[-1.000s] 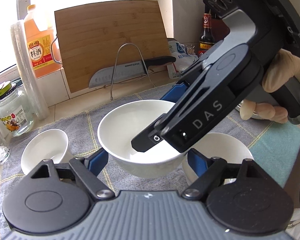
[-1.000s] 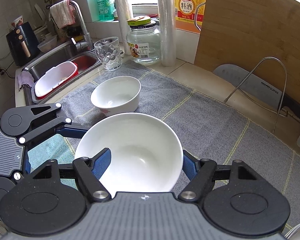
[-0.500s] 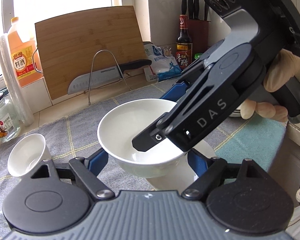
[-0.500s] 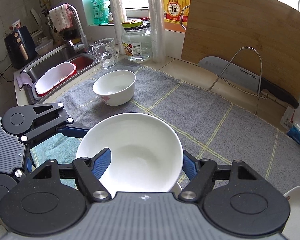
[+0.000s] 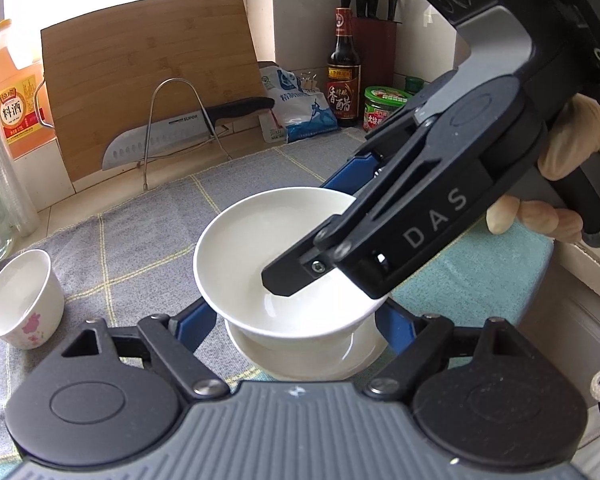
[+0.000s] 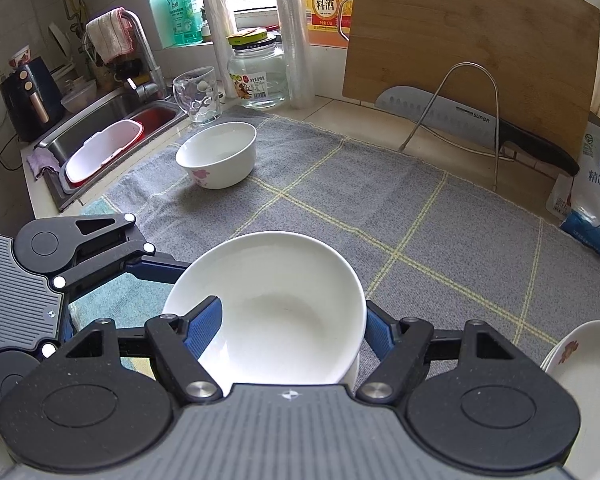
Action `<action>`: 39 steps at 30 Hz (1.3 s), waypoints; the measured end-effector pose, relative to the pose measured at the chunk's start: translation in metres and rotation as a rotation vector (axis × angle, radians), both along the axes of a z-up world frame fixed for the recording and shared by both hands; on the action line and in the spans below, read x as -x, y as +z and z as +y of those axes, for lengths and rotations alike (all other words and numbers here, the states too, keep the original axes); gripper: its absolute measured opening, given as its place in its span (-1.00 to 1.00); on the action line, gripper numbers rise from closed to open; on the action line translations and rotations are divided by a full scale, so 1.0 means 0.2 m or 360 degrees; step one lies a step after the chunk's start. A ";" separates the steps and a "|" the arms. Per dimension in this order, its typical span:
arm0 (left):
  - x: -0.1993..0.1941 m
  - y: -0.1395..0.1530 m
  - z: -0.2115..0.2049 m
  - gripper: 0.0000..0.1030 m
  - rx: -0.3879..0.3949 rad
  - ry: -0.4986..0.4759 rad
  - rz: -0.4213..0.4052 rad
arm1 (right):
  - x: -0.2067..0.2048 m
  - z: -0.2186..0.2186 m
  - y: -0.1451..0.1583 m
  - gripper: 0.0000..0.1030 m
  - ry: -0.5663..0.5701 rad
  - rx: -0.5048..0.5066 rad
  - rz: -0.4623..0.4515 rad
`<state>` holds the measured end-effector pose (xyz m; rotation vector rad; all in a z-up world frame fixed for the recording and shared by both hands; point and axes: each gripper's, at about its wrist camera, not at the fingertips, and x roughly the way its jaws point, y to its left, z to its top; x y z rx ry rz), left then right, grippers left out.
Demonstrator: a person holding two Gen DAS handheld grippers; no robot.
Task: Organize plates and bowls
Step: 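Lower the held bowl into the other white bowl and open the right tool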
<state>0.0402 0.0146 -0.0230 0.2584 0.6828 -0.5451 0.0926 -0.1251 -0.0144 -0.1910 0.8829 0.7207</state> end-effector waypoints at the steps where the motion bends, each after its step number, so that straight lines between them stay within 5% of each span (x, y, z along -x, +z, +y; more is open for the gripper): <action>1: 0.00 0.00 0.00 0.67 -0.0003 -0.0003 0.0002 | 0.00 0.00 0.00 0.55 -0.0002 0.0000 0.0003; 39: -0.02 -0.06 -0.02 0.71 -0.0028 -0.0010 0.0087 | 0.01 -0.02 -0.10 0.56 -0.0027 -0.0006 0.0051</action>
